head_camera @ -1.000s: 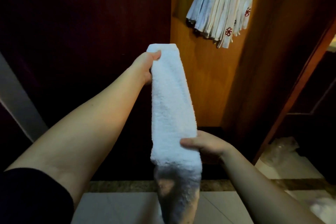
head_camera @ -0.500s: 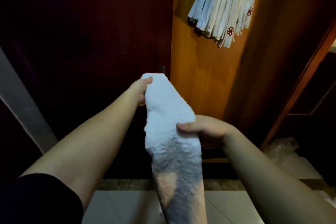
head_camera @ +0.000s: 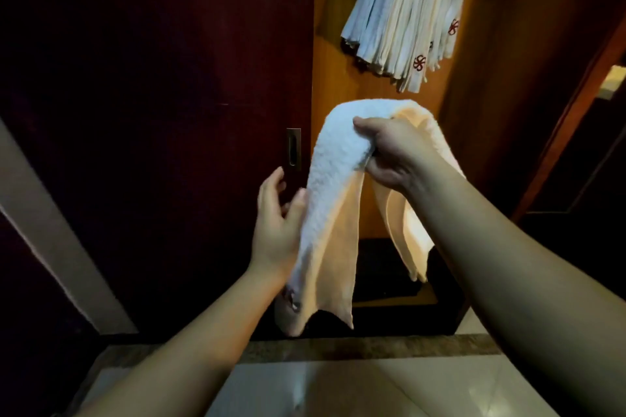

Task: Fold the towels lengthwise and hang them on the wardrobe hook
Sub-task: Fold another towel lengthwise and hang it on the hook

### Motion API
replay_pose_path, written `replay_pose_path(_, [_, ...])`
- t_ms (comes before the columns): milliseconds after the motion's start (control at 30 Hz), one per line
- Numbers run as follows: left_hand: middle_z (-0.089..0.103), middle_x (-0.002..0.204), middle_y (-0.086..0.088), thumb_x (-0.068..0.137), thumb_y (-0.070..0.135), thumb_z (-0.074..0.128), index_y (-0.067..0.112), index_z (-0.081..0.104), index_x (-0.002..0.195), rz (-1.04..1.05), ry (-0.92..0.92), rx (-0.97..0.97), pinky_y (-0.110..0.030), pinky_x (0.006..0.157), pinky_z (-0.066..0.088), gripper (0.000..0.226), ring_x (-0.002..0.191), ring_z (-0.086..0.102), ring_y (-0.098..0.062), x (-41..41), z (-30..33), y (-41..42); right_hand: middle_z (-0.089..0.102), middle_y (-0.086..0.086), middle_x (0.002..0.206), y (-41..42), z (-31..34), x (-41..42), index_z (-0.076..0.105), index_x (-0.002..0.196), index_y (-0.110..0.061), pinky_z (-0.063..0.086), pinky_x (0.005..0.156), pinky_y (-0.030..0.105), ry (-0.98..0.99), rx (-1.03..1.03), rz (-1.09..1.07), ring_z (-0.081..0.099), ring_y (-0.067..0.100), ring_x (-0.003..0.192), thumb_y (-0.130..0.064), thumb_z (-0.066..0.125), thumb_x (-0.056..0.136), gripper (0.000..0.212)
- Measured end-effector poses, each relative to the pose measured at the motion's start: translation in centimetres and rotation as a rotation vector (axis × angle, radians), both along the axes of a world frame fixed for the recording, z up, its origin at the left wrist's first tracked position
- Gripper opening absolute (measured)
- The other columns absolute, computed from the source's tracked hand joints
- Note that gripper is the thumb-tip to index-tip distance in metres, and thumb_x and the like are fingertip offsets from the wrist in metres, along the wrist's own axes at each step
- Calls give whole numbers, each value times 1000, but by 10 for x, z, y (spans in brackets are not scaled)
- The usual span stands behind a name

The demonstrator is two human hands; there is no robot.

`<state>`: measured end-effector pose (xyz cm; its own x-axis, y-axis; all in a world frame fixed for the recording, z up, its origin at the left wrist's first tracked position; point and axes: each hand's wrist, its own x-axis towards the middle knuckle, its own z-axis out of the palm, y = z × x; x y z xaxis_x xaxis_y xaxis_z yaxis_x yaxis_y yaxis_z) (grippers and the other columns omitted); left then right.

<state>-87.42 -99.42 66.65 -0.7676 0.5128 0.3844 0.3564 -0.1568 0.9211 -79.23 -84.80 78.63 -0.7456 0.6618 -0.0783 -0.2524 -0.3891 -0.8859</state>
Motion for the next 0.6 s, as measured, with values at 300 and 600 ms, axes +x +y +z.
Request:
replay_pose_path(300, [38,153,4,94,28,57,27,24,153,67,316,-395,-43,110,42,68,140,38,-15,7,1,51,56,19,138,-8,37,-21,32,149,1,50,102,47,106,-80,-217,63,32,117,-8,63,94,64])
replay_pose_path(600, [58,93,14,89,17,52,29,61,98,55,252,-430,-30,66,49,18,83,59,-7,-20,-20,47,60,20,129,5,45,0,35,146,-3,52,98,49,220,-132,-261,63,33,112,-4,64,93,61])
